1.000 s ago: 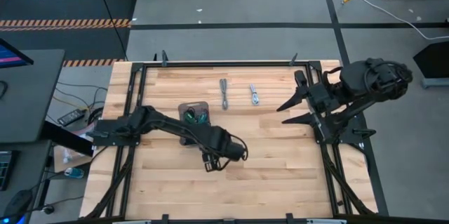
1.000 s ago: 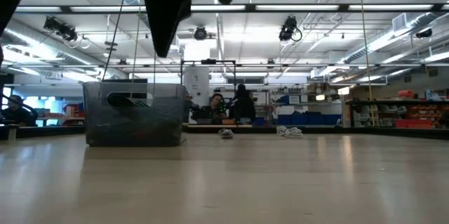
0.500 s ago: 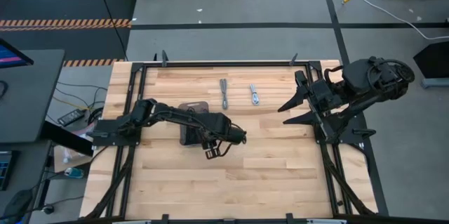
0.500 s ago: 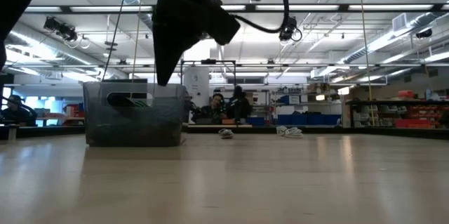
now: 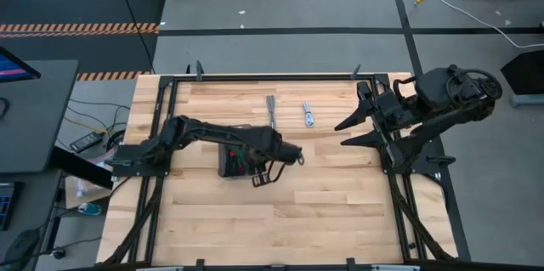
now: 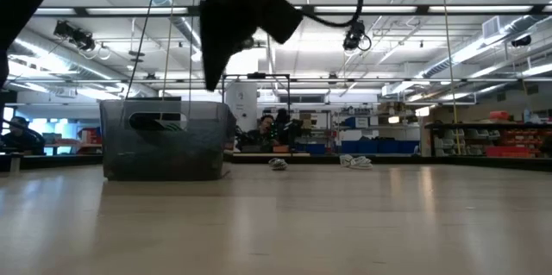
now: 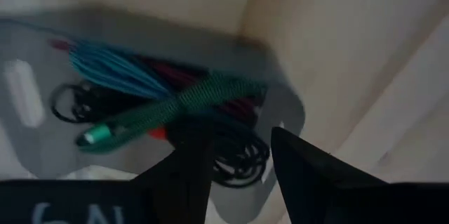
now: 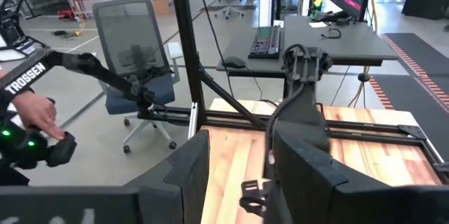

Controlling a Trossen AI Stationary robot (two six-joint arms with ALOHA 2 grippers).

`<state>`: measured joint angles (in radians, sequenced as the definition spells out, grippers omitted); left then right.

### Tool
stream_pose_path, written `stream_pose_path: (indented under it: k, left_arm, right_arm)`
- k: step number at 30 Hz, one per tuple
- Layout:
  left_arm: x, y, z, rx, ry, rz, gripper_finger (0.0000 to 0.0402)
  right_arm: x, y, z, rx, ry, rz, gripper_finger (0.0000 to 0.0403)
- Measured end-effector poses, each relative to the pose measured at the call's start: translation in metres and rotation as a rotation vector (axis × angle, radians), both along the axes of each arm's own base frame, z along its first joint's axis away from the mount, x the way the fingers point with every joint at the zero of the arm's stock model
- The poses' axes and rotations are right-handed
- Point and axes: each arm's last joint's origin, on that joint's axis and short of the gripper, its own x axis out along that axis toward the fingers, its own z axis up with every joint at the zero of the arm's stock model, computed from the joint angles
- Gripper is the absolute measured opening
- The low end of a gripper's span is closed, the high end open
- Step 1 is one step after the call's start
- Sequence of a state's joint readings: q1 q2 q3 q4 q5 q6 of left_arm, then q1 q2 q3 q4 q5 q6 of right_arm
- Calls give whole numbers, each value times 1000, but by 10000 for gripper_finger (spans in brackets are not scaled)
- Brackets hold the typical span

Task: Pick and place USB-C Cables
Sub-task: Adjust the black bin

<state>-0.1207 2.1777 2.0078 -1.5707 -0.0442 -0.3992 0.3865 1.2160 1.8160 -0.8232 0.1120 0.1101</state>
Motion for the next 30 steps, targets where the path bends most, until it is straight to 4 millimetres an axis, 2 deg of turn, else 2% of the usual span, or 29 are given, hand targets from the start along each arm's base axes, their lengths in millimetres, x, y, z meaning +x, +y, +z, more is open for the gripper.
stream_pose_path:
  k: [5,9,21,30]
  left_arm:
    - [9,2,28,-22,-127,9,149]
    - [9,-5,32,-50,-146,1,149]
    - [-6,-32,-7,-44,15,10,149]
    - [5,-38,-14,-72,-103,4,148]
  right_arm:
    - [0,0,0,2,0,-2,164]
    - [0,0,0,2,1,-2,164]
    - [0,0,0,-6,-1,8,164]
    - [0,0,0,-12,-2,13,164]
